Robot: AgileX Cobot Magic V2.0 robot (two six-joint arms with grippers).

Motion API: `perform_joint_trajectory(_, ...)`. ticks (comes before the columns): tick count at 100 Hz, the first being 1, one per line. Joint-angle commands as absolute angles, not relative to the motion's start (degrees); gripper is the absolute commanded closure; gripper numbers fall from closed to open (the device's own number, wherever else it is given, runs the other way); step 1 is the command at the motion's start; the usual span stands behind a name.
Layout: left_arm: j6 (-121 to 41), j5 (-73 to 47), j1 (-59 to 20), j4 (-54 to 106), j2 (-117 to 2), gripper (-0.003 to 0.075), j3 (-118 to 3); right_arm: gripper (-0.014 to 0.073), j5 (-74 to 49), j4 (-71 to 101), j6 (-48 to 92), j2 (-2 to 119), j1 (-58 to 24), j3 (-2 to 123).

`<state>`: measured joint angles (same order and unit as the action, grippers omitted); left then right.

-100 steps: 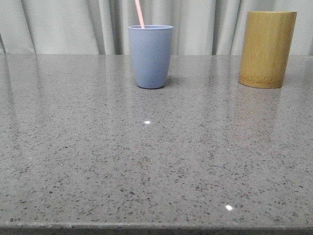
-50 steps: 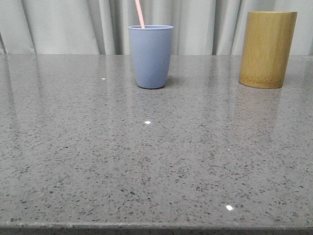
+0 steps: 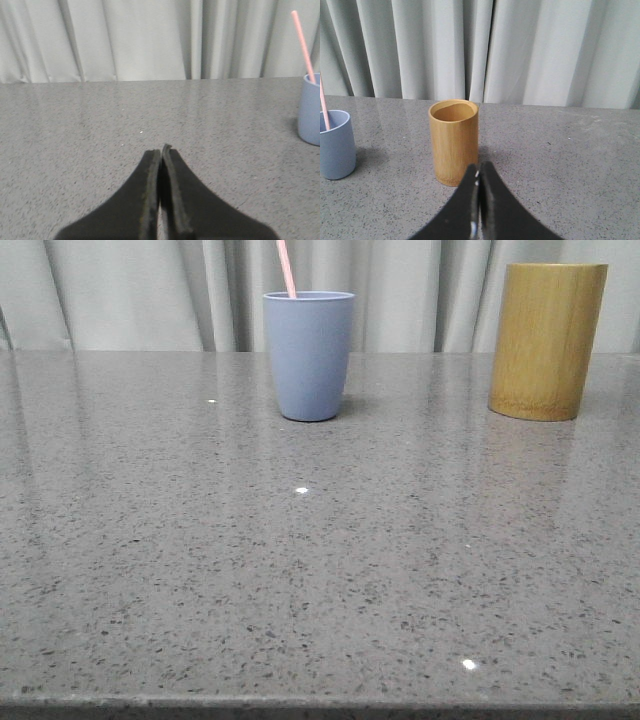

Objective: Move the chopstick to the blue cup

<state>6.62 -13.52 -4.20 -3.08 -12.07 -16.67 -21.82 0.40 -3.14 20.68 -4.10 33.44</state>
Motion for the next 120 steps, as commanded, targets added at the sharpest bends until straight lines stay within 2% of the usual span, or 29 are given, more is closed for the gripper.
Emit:
perform_joint_trajectory(1, 7.1, -6.1, -3.5, -3.1, -10.0, 0.0739, -14.3, 0.0664, -17.2, -0.3, -3.2, 21.0, -3.8, 34.8)
perform_joint_trajectory(28, 7.1, -2.9, -3.0, -2.9, 2.4, 0.0739, -1.6, 0.0664, -17.2, -0.3, -3.2, 21.0, -3.8, 34.8)
perform_joint_trajectory(35, 7.1, -0.6, -2.9, -1.8, 2.0, 0.0739, 0.7, 0.0664, -17.2, -0.3, -3.2, 21.0, -3.8, 34.8)
perform_joint_trajectory(120, 7.1, -2.2, -2.5, -1.4, 2.3, 0.0739, 0.6, 0.0664, -17.3, -0.3, -3.2, 21.0, -3.8, 34.8)
